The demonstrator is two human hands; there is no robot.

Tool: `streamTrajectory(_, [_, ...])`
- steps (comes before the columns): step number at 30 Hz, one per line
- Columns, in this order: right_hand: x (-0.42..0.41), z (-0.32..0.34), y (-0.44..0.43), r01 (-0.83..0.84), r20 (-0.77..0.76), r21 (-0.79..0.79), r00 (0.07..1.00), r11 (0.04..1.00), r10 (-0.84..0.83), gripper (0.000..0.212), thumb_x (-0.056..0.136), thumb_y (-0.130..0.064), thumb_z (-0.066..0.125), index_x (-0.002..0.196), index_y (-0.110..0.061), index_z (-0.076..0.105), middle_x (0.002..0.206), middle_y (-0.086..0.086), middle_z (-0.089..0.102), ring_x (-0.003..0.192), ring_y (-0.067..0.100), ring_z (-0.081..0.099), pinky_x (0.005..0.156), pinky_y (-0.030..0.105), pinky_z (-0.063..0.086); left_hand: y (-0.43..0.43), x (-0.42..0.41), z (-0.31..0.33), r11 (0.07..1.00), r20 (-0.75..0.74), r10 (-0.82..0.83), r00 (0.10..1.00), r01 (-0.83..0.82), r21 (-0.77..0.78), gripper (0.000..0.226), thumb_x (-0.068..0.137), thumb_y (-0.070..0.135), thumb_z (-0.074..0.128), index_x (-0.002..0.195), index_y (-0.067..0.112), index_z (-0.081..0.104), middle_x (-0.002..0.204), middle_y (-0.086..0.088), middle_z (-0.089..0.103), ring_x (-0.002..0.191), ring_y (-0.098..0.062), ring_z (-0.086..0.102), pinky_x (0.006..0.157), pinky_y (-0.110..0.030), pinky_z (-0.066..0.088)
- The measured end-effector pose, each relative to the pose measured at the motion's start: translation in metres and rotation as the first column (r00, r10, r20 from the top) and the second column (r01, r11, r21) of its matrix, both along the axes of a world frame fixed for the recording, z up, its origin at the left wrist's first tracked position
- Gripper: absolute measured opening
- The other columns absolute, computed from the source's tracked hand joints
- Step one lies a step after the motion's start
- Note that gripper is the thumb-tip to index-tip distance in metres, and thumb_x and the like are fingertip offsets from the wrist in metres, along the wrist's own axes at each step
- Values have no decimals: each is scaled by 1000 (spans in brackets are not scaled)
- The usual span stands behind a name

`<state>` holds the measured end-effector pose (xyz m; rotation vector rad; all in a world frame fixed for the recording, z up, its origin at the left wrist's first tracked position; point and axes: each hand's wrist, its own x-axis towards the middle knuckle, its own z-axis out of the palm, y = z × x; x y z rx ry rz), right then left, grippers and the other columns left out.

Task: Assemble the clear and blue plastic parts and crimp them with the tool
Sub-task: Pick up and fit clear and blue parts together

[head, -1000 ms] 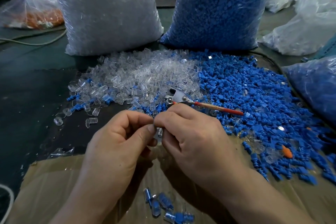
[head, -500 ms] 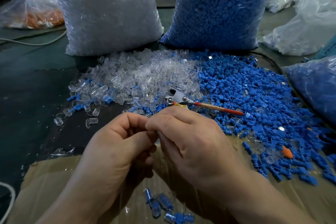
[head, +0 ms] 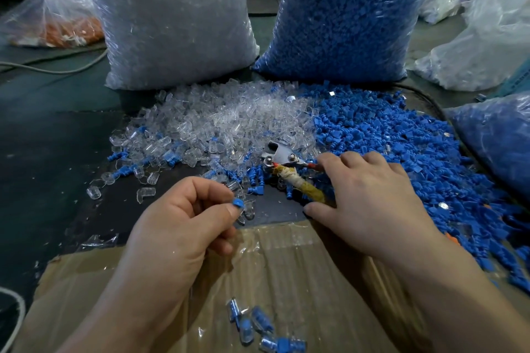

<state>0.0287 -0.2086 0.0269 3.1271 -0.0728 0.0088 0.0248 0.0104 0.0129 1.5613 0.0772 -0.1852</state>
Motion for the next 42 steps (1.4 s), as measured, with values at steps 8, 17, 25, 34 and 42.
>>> streamTrajectory(8, [1,10,2,-74,182,241,983,968,30,48,79,-51,45,124,-33,42,97,-11,52,87,14,44,70,33,34,2,1,2,985,28,60,998,-55,-164,15,63,17,70,75,23,74,63,-6,65,50,-16,58,42,-23,49])
streamTrajectory(17, [-16,19,15,-340,217,340,936,877,278,41,76,-50,52,113,-31,57,97,-12,56,91,11,52,74,35,49,13,7,-4,969,97,117,988,-92,-230,12,73,18,69,81,26,73,72,-6,69,54,-16,60,42,-23,48])
streamTrajectory(25, [-14,17,16,-355,187,332,933,874,308,48,78,-51,48,120,-29,55,106,-10,57,102,12,51,82,32,47,15,10,-12,979,202,95,975,-54,-199,15,76,14,67,86,24,73,71,-5,68,56,-16,60,47,-22,49])
streamTrajectory(34, [-12,18,17,-376,104,312,926,873,362,43,78,-53,47,119,-40,52,94,-18,51,90,4,45,74,22,36,16,8,-13,986,275,74,959,-29,-166,22,69,28,76,91,25,72,76,-8,69,59,-17,61,50,-23,50])
streamTrajectory(42, [-15,17,18,-326,145,347,945,880,293,45,73,-58,41,111,-38,57,92,-18,56,88,6,50,76,30,47,16,8,-11,986,232,147,962,-123,-117,16,76,23,77,91,26,72,74,-7,69,59,-18,62,51,-24,51])
